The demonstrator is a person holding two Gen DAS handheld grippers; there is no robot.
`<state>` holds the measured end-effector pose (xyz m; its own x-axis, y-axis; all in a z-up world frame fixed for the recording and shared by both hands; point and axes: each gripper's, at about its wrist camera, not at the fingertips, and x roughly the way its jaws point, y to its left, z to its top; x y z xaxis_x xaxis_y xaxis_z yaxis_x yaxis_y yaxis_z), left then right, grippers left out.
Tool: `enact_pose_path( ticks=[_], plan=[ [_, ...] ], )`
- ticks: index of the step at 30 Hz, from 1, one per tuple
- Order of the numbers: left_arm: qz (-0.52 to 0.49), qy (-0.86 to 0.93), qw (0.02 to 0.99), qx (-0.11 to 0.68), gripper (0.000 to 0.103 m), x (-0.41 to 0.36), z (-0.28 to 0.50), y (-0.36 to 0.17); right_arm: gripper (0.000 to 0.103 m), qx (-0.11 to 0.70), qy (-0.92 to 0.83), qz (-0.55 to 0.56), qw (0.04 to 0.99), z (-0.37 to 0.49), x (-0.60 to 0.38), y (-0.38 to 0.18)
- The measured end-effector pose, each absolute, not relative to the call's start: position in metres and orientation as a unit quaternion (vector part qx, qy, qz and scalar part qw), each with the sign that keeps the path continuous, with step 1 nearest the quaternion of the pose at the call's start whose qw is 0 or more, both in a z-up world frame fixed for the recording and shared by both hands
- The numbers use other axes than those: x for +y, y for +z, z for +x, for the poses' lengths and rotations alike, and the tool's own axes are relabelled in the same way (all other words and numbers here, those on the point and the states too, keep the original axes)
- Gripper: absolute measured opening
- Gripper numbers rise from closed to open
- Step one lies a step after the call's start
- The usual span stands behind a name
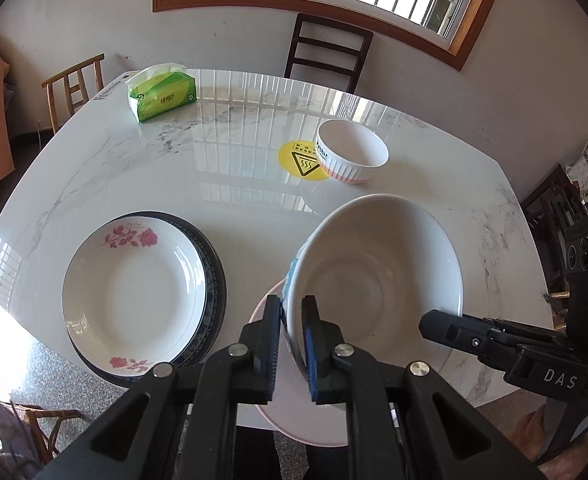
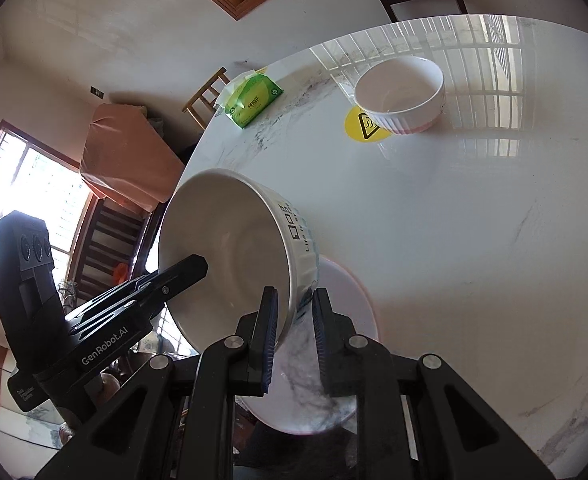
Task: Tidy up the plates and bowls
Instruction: 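Lift the blue-striped bowl and carry it over the pink bowl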
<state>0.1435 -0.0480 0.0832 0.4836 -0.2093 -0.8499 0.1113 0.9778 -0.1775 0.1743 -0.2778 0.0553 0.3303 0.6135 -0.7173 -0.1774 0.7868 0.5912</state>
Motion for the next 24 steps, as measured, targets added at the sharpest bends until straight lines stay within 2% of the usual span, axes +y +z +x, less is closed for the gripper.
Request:
enact_pose_path(
  ticks=[24],
  plan=[
    [-0.042,-0.085,0.837,0.539,0.011,-0.05,0.12,0.043,0.02,0.535,0.241,0.218,0.78,0.135,-0.28,0.021]
  ],
)
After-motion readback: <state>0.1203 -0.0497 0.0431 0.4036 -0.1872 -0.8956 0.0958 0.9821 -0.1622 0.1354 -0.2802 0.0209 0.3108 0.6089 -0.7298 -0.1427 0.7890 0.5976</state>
